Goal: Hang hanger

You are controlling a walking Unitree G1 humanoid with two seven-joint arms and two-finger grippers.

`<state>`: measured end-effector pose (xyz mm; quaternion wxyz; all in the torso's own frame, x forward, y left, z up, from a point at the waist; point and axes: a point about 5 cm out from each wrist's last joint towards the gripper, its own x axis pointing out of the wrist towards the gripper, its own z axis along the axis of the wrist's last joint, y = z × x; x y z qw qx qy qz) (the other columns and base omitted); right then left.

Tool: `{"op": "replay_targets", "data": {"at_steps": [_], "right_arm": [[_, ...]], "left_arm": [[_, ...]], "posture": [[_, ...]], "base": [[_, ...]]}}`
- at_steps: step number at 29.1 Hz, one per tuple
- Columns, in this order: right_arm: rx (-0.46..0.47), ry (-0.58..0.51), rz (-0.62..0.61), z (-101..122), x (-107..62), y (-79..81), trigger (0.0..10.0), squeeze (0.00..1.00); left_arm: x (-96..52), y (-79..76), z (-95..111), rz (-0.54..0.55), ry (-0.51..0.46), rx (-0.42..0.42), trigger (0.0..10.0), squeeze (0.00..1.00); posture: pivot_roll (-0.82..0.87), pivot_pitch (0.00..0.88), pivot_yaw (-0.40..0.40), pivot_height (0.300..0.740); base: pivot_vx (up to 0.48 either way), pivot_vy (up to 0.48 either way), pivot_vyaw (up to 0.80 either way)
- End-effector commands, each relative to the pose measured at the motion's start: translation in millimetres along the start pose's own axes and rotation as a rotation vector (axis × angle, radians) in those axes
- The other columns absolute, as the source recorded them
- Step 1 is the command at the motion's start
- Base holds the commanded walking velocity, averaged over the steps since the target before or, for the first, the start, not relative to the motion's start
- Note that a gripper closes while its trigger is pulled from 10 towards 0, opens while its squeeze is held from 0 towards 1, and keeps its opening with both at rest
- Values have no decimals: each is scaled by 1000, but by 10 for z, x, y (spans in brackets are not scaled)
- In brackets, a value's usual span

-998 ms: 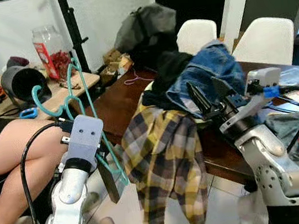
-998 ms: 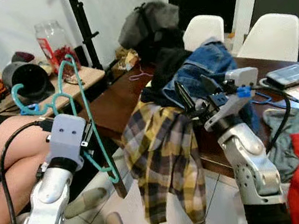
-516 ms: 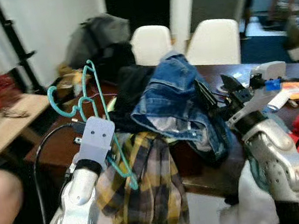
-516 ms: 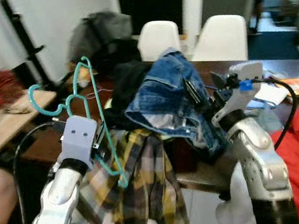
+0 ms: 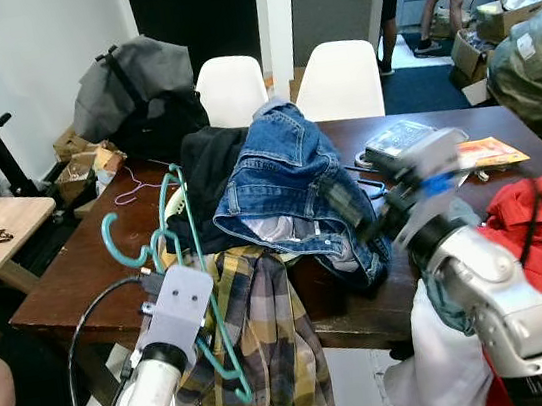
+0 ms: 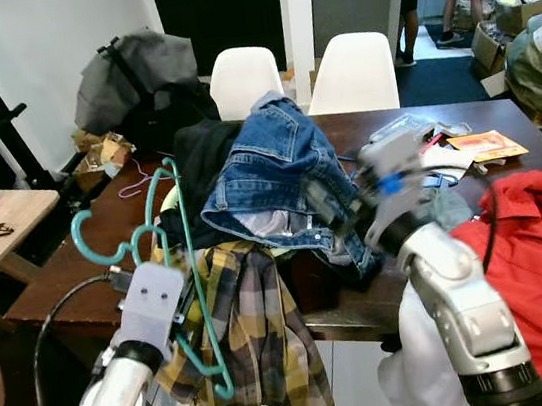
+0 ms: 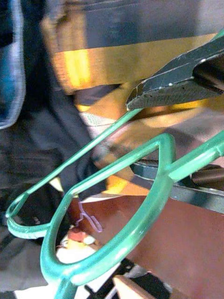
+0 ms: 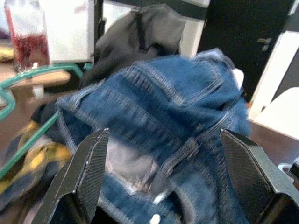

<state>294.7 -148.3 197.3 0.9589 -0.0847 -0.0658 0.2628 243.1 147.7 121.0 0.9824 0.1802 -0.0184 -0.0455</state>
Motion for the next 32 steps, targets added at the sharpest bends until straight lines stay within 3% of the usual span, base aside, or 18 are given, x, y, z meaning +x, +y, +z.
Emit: {"op": "replay_targets", "data": {"at_steps": [1, 6, 10, 13, 15, 17, 18, 19, 22, 23, 25, 29, 32], "right_arm": [[-4, 71, 20, -117, 11, 60, 10000, 0], [47, 216, -54, -405, 205, 178, 10000, 0], [111, 288, -206, -529, 472, 87, 10000, 0], [114, 304, -228, -551, 509, 64, 10000, 0], [78, 343, -253, -618, 531, 22, 10000, 0], [-14, 402, -277, -717, 534, -36, 10000, 0], [-14, 402, -277, -717, 534, -36, 10000, 0], [-88, 422, -279, -748, 528, -55, 10000, 0], [-142, 430, -276, -762, 527, -58, 10000, 0], [-202, 421, -273, -747, 538, -58, 10000, 0], [-202, 421, -273, -747, 538, -58, 10000, 0], [-289, 335, -315, -612, 620, -85, 10000, 0], [-289, 335, -315, -612, 620, -85, 10000, 0]], "left_arm": [[-40, 10, -82, 24, 55, 5, 10000, 0], [-68, 50, -108, 95, 55, 59, 10000, 0], [34, 201, -100, 184, 16, 124, 10000, 0], [47, 220, -105, 196, 10, 130, 10000, 0], [60, 210, -115, 197, 9, 133, 10000, 0], [69, 179, -118, 192, 8, 138, 10000, 0], [69, 179, -118, 192, 8, 138, 10000, 0], [72, 160, -115, 186, 5, 149, 10000, 0], [74, 149, -111, 184, 2, 156, 10000, 0], [85, 141, -110, 182, 0, 163, 10000, 0], [85, 141, -110, 182, 0, 163, 10000, 0], [115, 124, -121, 183, -9, 175, 10000, 0], [115, 124, -121, 183, -9, 175, 10000, 0]], "posture": [[-32, 0, 1, 740], [-22, 0, -10, 740], [-14, 0, -17, 740], [-14, 0, -17, 740], [6, 0, -27, 740], [21, 0, -32, 740], [21, 0, -32, 740], [32, 0, -38, 740], [37, 0, -40, 740], [36, 0, -40, 740], [36, 0, -40, 740], [40, 0, -43, 740], [40, 0, -43, 740]], "base": [[0, 0, 0], [0, 0, 0], [0, 0, 0], [0, 0, 0], [0, 0, 0], [0, 0, 0], [0, 0, 0], [0, 0, 0], [0, 0, 0], [0, 0, 0], [0, 0, 0], [0, 0, 0], [0, 0, 0]]}}
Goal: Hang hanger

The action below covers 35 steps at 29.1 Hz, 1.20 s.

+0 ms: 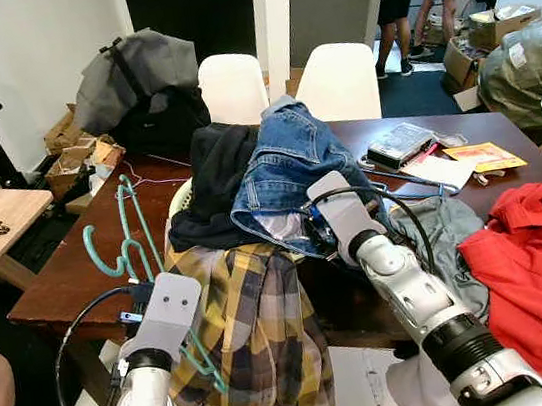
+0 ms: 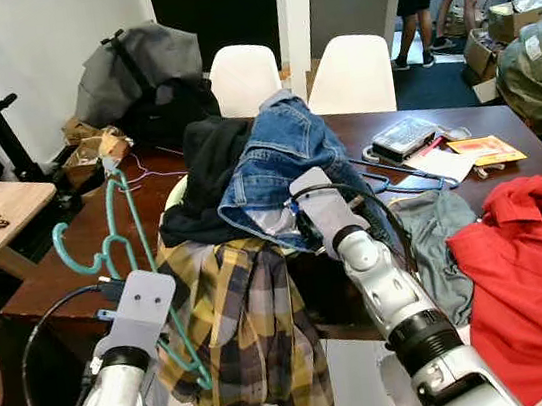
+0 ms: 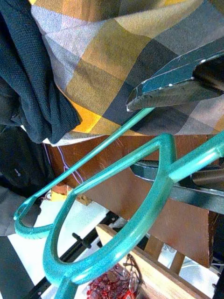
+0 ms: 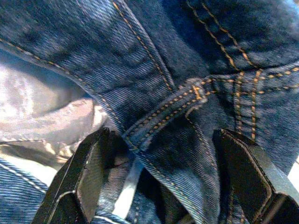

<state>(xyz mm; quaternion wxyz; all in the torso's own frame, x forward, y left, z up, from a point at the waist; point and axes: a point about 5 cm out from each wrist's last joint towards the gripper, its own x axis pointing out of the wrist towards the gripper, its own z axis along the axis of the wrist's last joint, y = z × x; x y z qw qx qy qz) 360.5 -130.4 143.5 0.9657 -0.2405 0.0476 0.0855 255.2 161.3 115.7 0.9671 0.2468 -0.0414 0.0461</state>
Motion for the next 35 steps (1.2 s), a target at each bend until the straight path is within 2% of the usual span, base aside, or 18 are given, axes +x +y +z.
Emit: {"op": "replay_targets", "data": {"at_steps": [1, 3, 6, 8, 12, 14, 15, 17, 18, 20, 21, 24, 25, 26, 27, 30, 32, 35], "right_arm": [[-43, -30, -33, 43, 27, -32, 10000, 0], [-43, -30, -33, 43, 27, -32, 10000, 0], [-122, -61, -46, 49, 43, -24, 10000, 0], [-122, -61, -46, 49, 43, -24, 10000, 0], [-199, -45, -47, -33, 40, -59, 10000, 0], [-199, -45, -47, -33, 40, -59, 10000, 0], [-228, -21, -45, -95, 32, -120, 10000, 0], [-228, -21, -45, -95, 32, -120, 10000, 0], [-264, 4, -39, -161, 21, -193, 10000, 0], [-264, 4, -39, -161, 21, -193, 10000, 0], [-284, 29, -45, -219, 5, -271, 10000, 0], [-284, 29, -45, -219, 5, -271, 10000, 0], [-290, 44, -63, -258, -7, -341, 9725, 0], [-290, 44, -63, -258, -7, -341, 9725, 0], [-279, 47, -99, -266, -12, -412, 0, 0], [-279, 47, -99, -266, -12, -412, 0, 0], [-237, 10, -178, -199, -4, -507, 0, 0], [-225, -21, -212, -140, 3, -549, 0, 0]], "left_arm": [[11, -5, -24, -1, -7, 33, 10000, 0], [11, -5, -24, -1, -7, 33, 10000, 0], [5, -22, -38, -1, -6, 35, 10000, 0], [5, -22, -38, -1, -6, 35, 10000, 0], [-11, -42, -60, -3, -2, 39, 10000, 0], [-11, -42, -60, -3, -2, 39, 10000, 0], [-15, -54, -77, -6, 2, 41, 10000, 0], [-15, -54, -77, -6, 2, 41, 10000, 0], [-12, -66, -92, -9, 5, 44, 10000, 0], [-12, -66, -92, -9, 5, 44, 10000, 0], [-6, -74, -101, -12, 6, 47, 10000, 0], [-6, -74, -101, -12, 6, 47, 10000, 0], [3, -80, -106, -14, 6, 50, 10000, 0], [3, -80, -106, -14, 6, 50, 10000, 0], [14, -86, -108, -14, 5, 52, 10000, 0], [14, -86, -108, -14, 5, 52, 10000, 0], [31, -90, -100, -10, 0, 55, 10000, 0], [36, -83, -86, -6, -6, 57, 10000, 0]], "posture": [[45, 0, -46, 740], [45, 0, -46, 740], [56, 0, -58, 740], [56, 0, -58, 740], [55, 0, -62, 740], [55, 0, -62, 740], [53, 0, -61, 740], [53, 0, -61, 740], [46, 0, -58, 740], [46, 0, -58, 740], [45, 0, -56, 740], [45, 0, -56, 740], [45, 0, -56, 740], [45, 0, -56, 740], [43, 0, -48, 740], [43, 0, -48, 740], [49, 0, -47, 740], [45, 0, -39, 740]], "base": [[0, 0, 0], [0, 0, 0], [0, 0, 0], [0, 0, 0], [0, 0, 0], [0, 0, 0], [0, 0, 0], [0, 0, 0], [0, 0, 0], [0, 0, 0], [0, 0, 0], [0, 0, 0], [0, 0, 0], [0, 0, 0], [0, 0, 0], [0, 0, 0], [0, 0, 0], [0, 0, 0]]}}
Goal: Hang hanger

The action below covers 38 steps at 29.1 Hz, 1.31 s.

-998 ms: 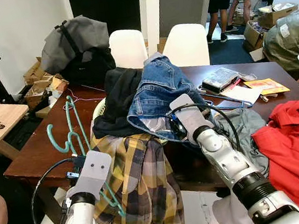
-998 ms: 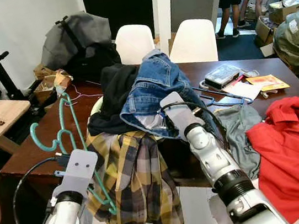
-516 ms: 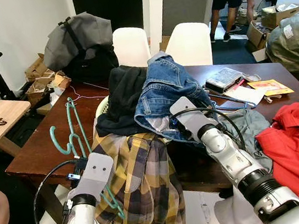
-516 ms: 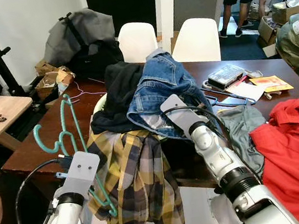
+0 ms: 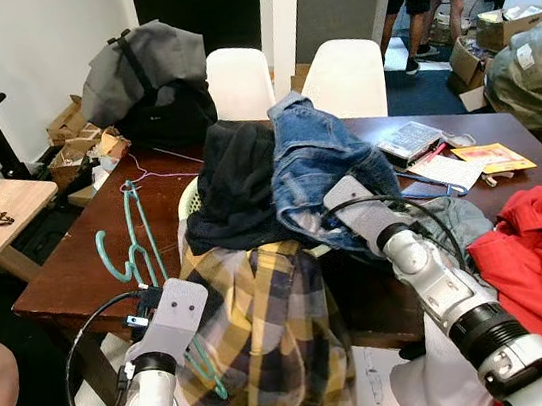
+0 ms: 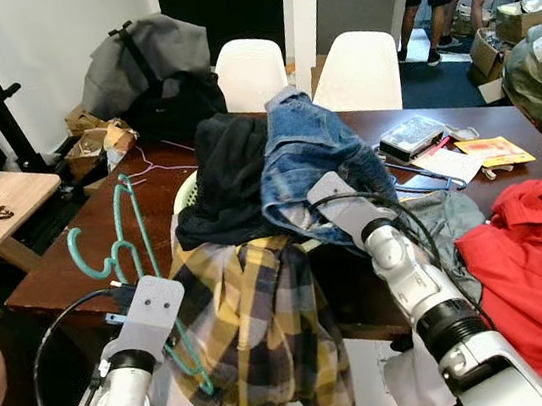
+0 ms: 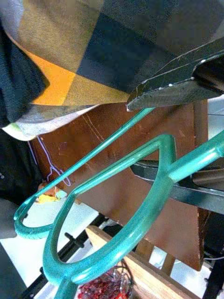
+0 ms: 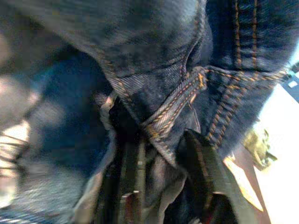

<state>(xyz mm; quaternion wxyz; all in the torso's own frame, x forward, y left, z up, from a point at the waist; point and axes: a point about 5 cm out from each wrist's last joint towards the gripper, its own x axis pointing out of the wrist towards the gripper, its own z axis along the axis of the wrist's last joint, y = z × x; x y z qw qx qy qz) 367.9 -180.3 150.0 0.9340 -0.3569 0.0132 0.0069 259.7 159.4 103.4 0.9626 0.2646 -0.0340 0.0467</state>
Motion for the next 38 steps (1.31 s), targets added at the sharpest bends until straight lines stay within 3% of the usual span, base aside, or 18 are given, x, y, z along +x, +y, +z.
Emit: {"op": "replay_targets", "data": {"at_steps": [1, 9, 10, 12, 13, 17, 19, 20, 21, 27, 31, 32, 33, 34, 38], "right_arm": [[15, -9, -38, 17, 23, -75, 0, 0], [142, -102, -77, 241, 44, -127, 0, 0], [210, -133, -71, 338, 60, -154, 0, 0], [261, -155, -66, 407, 71, -185, 0, 0], [346, -183, -64, 505, 91, -272, 0, 0], [401, -209, -67, 581, 107, -364, 0, 0], [530, -272, -105, 744, 134, -681, 0, 0], [530, -272, -105, 744, 134, -681, 0, 0], [564, -306, -125, 809, 130, -838, 0, 0], [591, -367, -126, 930, 98, -1113, 0, 0], [546, -422, -62, 1099, 5, -1476, 0, 0], [546, -422, -62, 1099, 5, -1476, 0, 0], [566, -427, -50, 1158, -37, -1659, 0, 0], [566, -427, -50, 1158, -37, -1659, 0, 0], [704, -461, -44, 1350, -180, -2109, 0, 0]], "left_arm": [[4, -3, 15, -2, -18, 20, 10000, 0], [-16, 55, 79, 14, -41, 42, 10000, 0], [-14, 58, 85, 14, -43, 46, 10000, 0], [-12, 58, 88, 13, -43, 48, 10000, 0], [-9, 53, 95, 13, -44, 51, 10000, 0], [-7, 47, 100, 12, -45, 51, 10000, 0], [-6, 32, 111, 11, -46, 52, 10000, 0], [-6, 32, 111, 11, -46, 52, 10000, 0], [-6, 27, 114, 11, -46, 52, 10000, 0], [-10, 20, 117, 8, -43, 52, 10000, 0], [-13, 18, 115, 4, -39, 53, 10000, 0], [-13, 18, 115, 4, -39, 53, 10000, 0], [-14, 19, 114, 2, -38, 53, 10000, 0], [-14, 19, 114, 2, -38, 53, 10000, 0], [-12, 24, 107, -4, -33, 53, 10000, 0]], "posture": [[45, 0, -39, 740], [57, 0, -40, 740], [60, 0, -40, 740], [60, 0, -39, 740], [59, 0, -43, 740], [58, 0, -44, 740], [61, 0, -46, 740], [61, 0, -46, 740], [63, 0, -47, 740], [62, 0, -43, 740], [54, 0, -39, 740], [54, 0, -39, 740], [51, 0, -40, 740], [51, 0, -40, 740], [45, 0, -43, 740]], "base": [[0, 0, 0], [0, 0, 0], [0, 0, 0], [0, 0, 0], [0, 0, 0], [0, 0, 0], [0, 0, 0], [0, 0, 0], [0, 0, 0], [0, 0, 0], [0, 0, 0], [0, 0, 0], [0, 0, 0], [0, 0, 0], [0, 0, 0]]}}
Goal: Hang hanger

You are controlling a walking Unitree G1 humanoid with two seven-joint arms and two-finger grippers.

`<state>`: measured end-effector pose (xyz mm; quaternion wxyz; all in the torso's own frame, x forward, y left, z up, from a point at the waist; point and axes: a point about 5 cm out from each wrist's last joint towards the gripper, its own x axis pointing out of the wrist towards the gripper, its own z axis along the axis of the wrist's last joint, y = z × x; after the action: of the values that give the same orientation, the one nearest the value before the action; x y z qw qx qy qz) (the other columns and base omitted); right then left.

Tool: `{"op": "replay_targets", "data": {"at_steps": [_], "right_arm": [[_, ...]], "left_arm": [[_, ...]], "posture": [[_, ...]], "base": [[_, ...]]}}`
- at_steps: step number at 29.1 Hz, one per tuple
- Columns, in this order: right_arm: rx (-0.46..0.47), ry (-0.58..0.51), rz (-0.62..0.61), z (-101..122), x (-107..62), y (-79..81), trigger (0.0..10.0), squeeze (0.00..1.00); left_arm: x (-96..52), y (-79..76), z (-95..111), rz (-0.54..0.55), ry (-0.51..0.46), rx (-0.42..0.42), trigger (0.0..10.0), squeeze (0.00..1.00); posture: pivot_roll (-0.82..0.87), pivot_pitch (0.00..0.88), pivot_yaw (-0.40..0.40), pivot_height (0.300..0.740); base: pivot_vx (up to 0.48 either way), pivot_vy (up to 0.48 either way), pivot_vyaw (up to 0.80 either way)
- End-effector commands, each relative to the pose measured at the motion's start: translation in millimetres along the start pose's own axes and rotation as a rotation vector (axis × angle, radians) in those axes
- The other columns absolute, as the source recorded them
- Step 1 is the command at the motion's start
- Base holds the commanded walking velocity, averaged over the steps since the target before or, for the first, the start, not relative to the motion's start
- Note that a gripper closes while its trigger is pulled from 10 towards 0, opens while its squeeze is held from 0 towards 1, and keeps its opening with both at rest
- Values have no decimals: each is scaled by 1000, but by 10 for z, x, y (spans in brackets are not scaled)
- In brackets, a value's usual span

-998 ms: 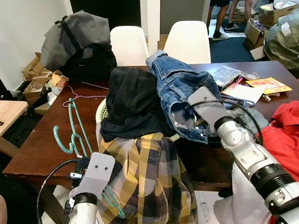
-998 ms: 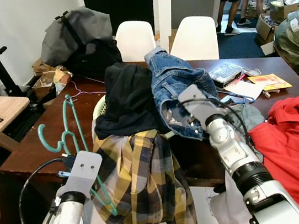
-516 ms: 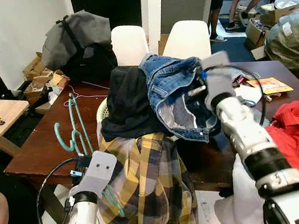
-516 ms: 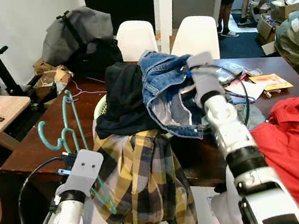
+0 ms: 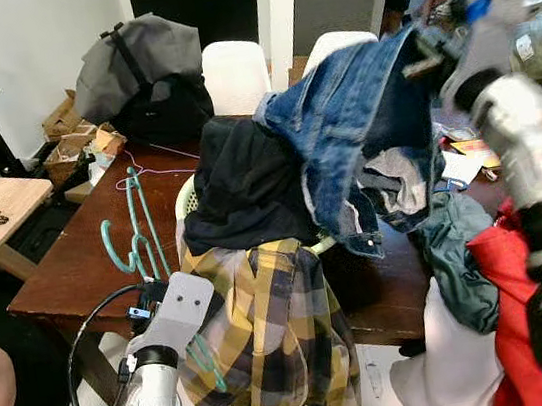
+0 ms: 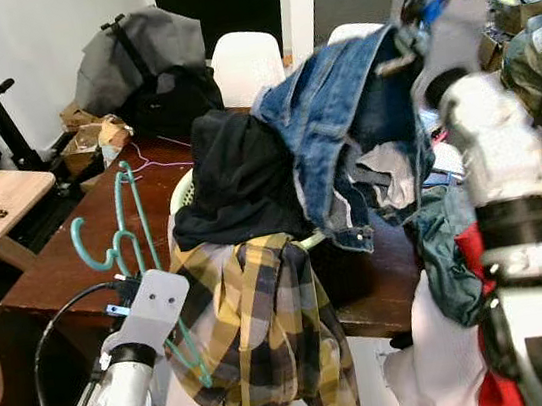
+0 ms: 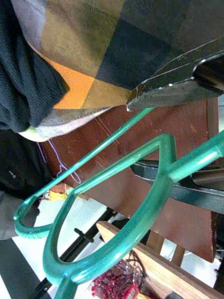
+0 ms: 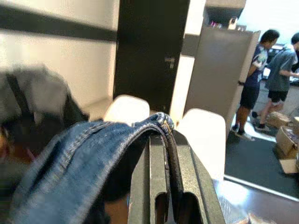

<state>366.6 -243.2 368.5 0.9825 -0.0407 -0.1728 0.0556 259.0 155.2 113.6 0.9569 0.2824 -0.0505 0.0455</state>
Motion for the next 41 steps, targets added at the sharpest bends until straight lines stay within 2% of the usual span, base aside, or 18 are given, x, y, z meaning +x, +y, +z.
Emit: {"op": "replay_targets", "data": {"at_steps": [1, 7, 16, 18, 20, 21, 22, 23, 25, 29, 30, 31, 32, 34, 35, 36, 37, 41], "right_arm": [[69, -64, -2, 246, -15, -56, 0, 0], [152, -130, -28, 510, -24, -121, 0, 0], [89, -148, 8, 856, -77, -163, 0, 0], [41, -52, 141, 738, -91, 12, 0, 0], [-2, 81, 355, 461, -145, 375, 2471, 0], [-8, 156, 453, 263, -186, 576, 3176, 0], [-15, 215, 524, 89, -229, 737, 3020, 0], [-15, 215, 524, 89, -229, 737, 3020, 0], [-8, 291, 561, -165, -255, 949, 3059, 0], [6, 334, 541, -372, -254, 1110, 3333, 0], [-27, 363, 524, -484, -264, 1156, 4275, 0], [-27, 363, 524, -484, -264, 1156, 4275, 0], [-105, 399, 484, -626, -275, 1163, 4706, 0], [-105, 399, 484, -626, -275, 1163, 4706, 0], [-145, 407, 457, -673, -273, 1137, 5490, 0], [-145, 407, 457, -673, -273, 1137, 5490, 0], [-194, 415, 415, -697, -278, 1082, 9490, 0], [-265, 444, 380, -737, -316, 1019, 10000, 0]], "left_arm": [[-11, 7, -2, -10, 1, 17, 10000, 0], [-7, 3, 0, -11, 3, 19, 10000, 0], [-9, -19, 11, -13, 4, 15, 10000, 0], [-9, -25, 14, -11, 4, 14, 10000, 0], [-9, -26, 17, -10, 4, 14, 10000, 0], [-9, -25, 18, -10, 4, 14, 10000, 0], [-8, -23, 20, -10, 4, 14, 10000, 0], [-8, -23, 20, -10, 4, 14, 10000, 0], [-8, -18, 21, -10, 3, 14, 10000, 0], [-11, -15, 22, -11, 3, 14, 10000, 0], [-13, -17, 25, -12, 3, 13, 10000, 0], [-13, -17, 25, -12, 3, 13, 10000, 0], [-16, -23, 31, -12, 3, 13, 10000, 0], [-16, -23, 31, -12, 3, 13, 10000, 0], [-19, -26, 36, -12, 2, 13, 10000, 0], [-19, -26, 36, -12, 2, 13, 10000, 0], [-22, -29, 41, -12, 1, 13, 10000, 0], [-28, -31, 48, -13, 1, 13, 10000, 0]], "posture": [[45, 0, -43, 740], [45, 0, -44, 740], [43, 0, -51, 740], [41, 0, -52, 740], [40, 0, -51, 740], [39, 0, -50, 740], [40, 0, -51, 740], [40, 0, -51, 740], [40, 0, -49, 740], [39, 0, -49, 740], [40, 0, -50, 740], [40, 0, -50, 740], [38, 0, -50, 740], [38, 0, -50, 740], [38, 0, -52, 740], [38, 0, -52, 740], [36, 0, -52, 740], [33, 0, -51, 740]], "base": [[0, 0, 0], [0, 0, 0], [0, 0, 0], [0, 0, 0], [0, 0, 0], [0, 0, 0], [0, 0, 0], [0, 0, 0], [0, 0, 0], [0, 0, 0], [0, 0, 0], [0, 0, 0], [0, 0, 0], [0, 0, 0], [0, 0, 0], [0, 0, 0], [0, 0, 0], [0, 0, 0]]}}
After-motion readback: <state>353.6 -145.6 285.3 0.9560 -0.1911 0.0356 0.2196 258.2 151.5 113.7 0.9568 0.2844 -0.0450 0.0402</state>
